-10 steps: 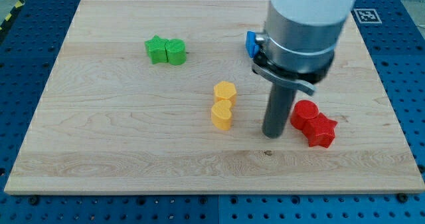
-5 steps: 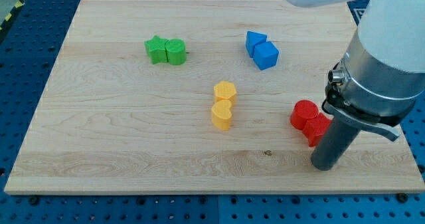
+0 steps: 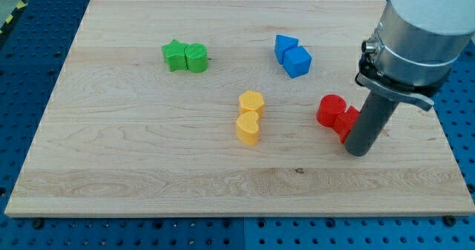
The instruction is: Push the red star along with the red circle closer to the blue cube
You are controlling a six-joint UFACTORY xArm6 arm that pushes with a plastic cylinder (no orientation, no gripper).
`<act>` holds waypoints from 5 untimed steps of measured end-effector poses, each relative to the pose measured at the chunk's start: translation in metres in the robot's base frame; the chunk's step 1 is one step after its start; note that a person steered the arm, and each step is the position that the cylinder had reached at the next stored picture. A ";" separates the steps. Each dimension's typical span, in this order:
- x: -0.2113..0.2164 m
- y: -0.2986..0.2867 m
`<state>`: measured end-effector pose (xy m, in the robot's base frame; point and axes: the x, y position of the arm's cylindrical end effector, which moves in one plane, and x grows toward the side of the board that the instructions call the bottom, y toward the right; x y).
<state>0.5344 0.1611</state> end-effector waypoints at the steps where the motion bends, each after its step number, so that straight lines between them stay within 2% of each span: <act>1: -0.018 0.000; 5: -0.121 0.000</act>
